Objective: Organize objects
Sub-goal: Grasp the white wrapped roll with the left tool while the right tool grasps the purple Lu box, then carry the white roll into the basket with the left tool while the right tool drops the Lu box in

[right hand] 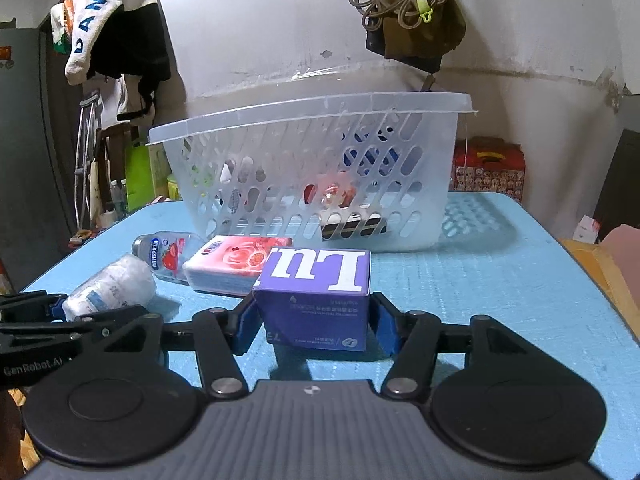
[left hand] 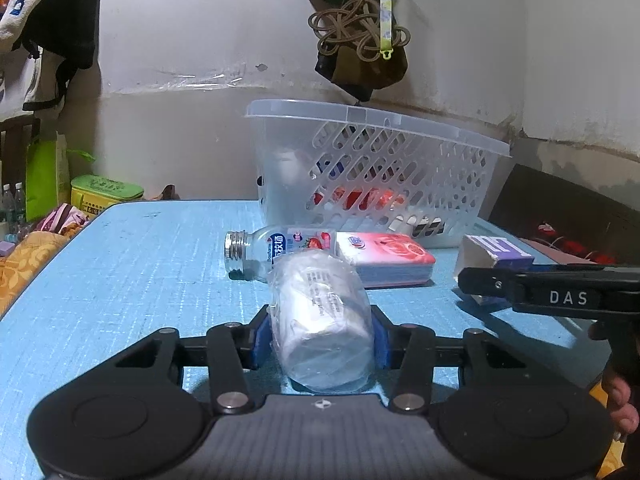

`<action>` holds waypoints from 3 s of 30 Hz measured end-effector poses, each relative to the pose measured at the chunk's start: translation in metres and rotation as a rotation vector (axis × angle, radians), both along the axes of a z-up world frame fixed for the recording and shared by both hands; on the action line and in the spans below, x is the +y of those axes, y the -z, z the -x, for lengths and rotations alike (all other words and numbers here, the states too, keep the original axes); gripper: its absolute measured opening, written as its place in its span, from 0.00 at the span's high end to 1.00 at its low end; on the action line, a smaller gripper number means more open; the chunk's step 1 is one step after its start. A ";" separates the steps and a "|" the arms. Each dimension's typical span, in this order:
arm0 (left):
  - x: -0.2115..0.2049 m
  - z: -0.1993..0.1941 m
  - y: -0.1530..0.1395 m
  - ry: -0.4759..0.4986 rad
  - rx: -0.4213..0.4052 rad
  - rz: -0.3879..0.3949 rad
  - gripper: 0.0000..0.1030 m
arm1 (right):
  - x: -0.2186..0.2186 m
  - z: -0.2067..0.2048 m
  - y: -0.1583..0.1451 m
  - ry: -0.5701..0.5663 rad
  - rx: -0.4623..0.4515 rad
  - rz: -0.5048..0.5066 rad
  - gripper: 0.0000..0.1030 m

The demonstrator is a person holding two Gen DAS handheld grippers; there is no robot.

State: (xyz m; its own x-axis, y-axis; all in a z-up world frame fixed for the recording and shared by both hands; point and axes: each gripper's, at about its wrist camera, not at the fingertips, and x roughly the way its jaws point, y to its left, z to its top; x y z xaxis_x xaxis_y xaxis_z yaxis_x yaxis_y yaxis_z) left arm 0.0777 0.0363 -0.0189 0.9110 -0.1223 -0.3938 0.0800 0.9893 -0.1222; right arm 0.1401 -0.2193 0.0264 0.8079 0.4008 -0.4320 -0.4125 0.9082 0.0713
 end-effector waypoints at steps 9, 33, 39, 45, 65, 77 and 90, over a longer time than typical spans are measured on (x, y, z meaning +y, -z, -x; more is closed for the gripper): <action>0.006 0.012 -0.010 -0.009 -0.053 0.012 0.50 | -0.016 0.008 -0.001 0.001 -0.026 -0.020 0.41; 0.005 0.011 -0.032 -0.005 -0.107 -0.001 0.50 | -0.037 0.012 -0.017 -0.020 -0.061 -0.071 0.41; 0.005 0.008 -0.044 0.007 -0.129 -0.012 0.50 | -0.037 0.013 -0.027 -0.022 -0.085 -0.071 0.41; 0.004 0.006 -0.052 0.019 -0.143 -0.018 0.50 | -0.035 0.014 -0.034 -0.025 -0.117 -0.064 0.41; 0.002 -0.059 -0.132 0.087 -0.134 0.013 0.50 | -0.010 -0.040 -0.114 -0.098 -0.151 -0.023 0.41; -0.005 -0.156 -0.144 0.097 0.042 0.017 0.49 | 0.018 -0.122 -0.111 -0.070 -0.047 0.112 0.41; 0.027 -0.087 -0.122 0.015 -0.066 0.011 0.00 | -0.025 -0.045 -0.091 -0.021 -0.092 -0.079 0.00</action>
